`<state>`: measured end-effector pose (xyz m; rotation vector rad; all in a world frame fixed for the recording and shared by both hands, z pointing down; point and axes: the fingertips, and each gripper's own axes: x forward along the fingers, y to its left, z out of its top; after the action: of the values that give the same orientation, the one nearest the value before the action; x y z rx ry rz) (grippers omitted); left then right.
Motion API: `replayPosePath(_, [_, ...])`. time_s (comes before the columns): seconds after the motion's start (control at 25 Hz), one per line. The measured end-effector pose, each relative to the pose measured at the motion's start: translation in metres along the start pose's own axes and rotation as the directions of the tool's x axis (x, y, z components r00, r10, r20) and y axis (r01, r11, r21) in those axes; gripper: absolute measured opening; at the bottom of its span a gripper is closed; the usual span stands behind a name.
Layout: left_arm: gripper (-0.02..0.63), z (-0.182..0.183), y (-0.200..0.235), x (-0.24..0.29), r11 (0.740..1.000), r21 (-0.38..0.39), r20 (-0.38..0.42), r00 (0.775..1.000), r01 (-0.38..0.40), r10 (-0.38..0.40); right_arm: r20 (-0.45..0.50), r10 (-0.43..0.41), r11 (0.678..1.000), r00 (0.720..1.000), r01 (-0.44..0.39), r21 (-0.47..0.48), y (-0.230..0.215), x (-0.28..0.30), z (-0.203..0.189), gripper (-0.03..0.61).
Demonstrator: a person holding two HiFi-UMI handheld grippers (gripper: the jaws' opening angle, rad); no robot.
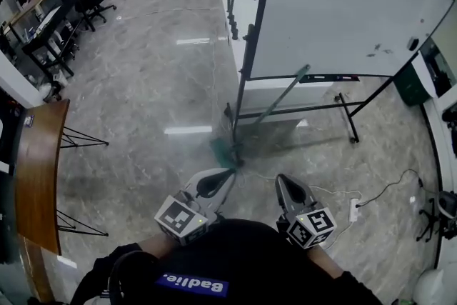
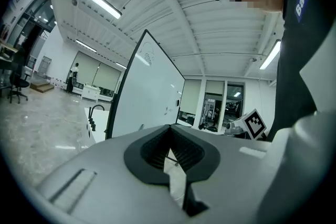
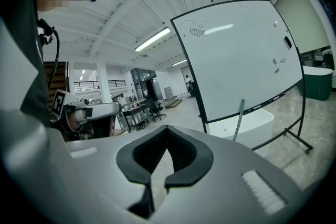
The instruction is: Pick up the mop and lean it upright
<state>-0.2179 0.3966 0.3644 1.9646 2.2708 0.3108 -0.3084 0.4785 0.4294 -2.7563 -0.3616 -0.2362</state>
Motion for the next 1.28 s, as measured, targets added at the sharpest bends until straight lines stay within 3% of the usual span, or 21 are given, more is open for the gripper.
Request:
replayPosePath(0.2, [0.014, 0.013, 0.06, 0.016, 0.999, -0.011, 0.004, 1.0, 0.031, -0.031, 0.004, -0.029, 0.999, 1.0, 0.029, -0.015, 0.001, 0.057, 0.017, 0.005])
replayPosePath(0.52, [0.014, 0.011, 0.1, 0.045, 0.999, -0.03, -0.022, 0.999, 0.04, -0.041, -0.028, -0.051, 0.999, 0.998, 0.051, 0.006, -0.033, 0.105, 0.022, 0.005])
replayPosePath(0.88, [0.014, 0.027, 0.133, 0.096, 0.992, 0.024, -0.018, 0.992, -0.125, 0.126, -0.066, 0.071, 0.997, 0.995, -0.071, 0.007, -0.106, 0.171, 0.04, 0.006])
replayPosePath(1.08, [0.014, 0.033, 0.142, 0.141, 0.975, 0.055, -0.031, 0.976, -0.215, 0.217, -0.073, 0.112, 0.994, 0.991, -0.111, 0.025, -0.169, 0.198, 0.055, 0.008])
replayPosePath(1.28, [0.014, 0.021, 0.141, 0.173, 0.951, 0.056, -0.062, 0.949, -0.305, 0.308, -0.148, 0.122, 0.992, 0.981, -0.116, 0.05, -0.238, 0.219, 0.029, 0.032])
